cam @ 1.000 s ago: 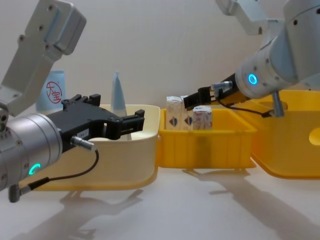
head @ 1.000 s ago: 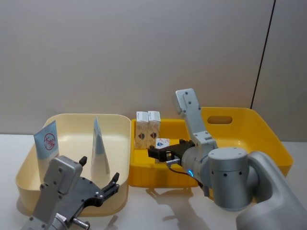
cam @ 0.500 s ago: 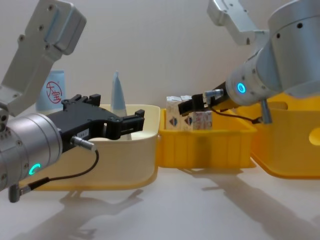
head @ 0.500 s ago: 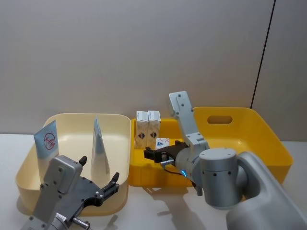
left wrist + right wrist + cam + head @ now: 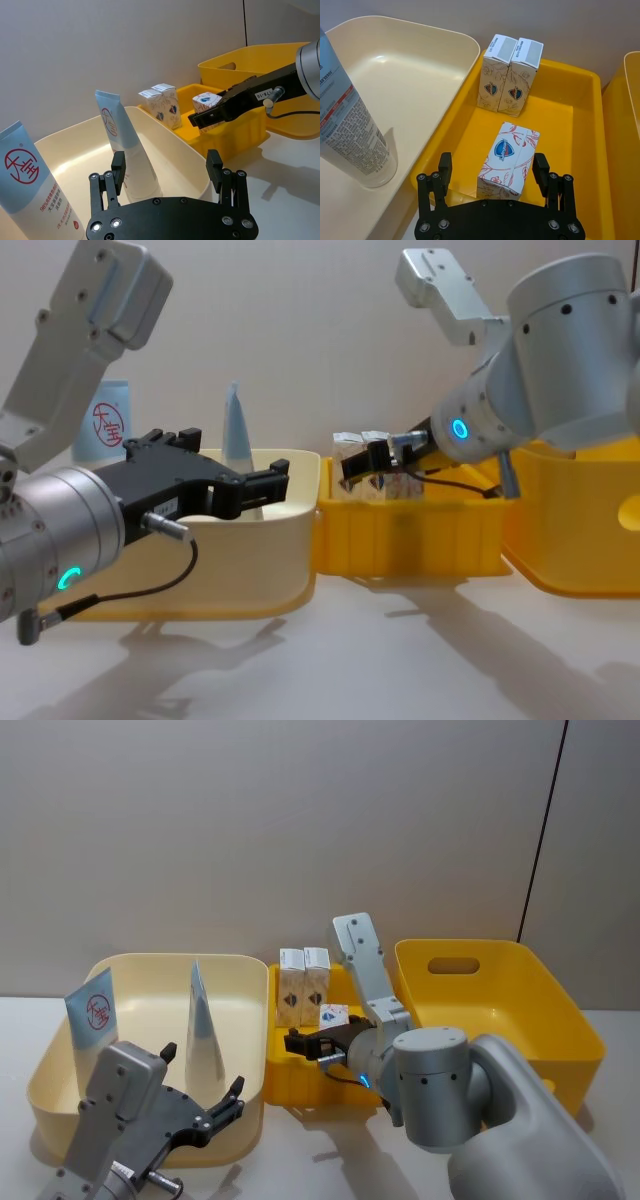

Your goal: Bimanual collaborative sorting of washing and personal care products

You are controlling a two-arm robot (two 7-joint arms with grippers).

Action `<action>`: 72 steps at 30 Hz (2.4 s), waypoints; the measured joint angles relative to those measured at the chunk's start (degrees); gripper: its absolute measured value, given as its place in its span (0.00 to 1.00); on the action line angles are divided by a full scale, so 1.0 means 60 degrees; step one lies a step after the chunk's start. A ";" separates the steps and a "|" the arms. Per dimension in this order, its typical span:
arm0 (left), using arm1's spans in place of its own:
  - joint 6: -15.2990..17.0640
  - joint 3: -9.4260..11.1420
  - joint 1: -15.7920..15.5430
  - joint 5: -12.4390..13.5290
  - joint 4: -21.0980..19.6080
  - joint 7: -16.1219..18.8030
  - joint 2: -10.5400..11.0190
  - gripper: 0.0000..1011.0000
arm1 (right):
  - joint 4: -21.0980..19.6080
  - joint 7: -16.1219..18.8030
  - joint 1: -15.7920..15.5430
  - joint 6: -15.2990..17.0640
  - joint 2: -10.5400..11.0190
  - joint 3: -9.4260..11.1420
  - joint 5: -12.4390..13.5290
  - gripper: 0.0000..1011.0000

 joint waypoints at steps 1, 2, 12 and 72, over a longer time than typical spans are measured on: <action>0.0000 0.0000 0.0000 0.0000 0.0000 0.0000 0.0000 0.99 | 0.0047 -0.0024 0.0014 -0.0013 -0.0025 0.0007 -0.0015 0.99; 0.0000 0.0000 0.0000 0.0000 0.0000 0.0000 0.0000 0.99 | 0.0047 -0.0024 0.0014 -0.0013 -0.0025 0.0007 -0.0015 0.99; 0.0000 0.0000 0.0000 -0.0001 0.0000 0.0000 0.0001 0.99 | 0.0295 -0.0124 0.0058 -0.0124 -0.0153 0.0057 -0.0113 0.99; 0.0000 0.0000 0.0000 0.0000 0.0000 0.0000 0.0000 0.99 | 0.0202 -0.0116 0.0062 -0.0594 -0.0195 0.0060 -0.0280 0.45</action>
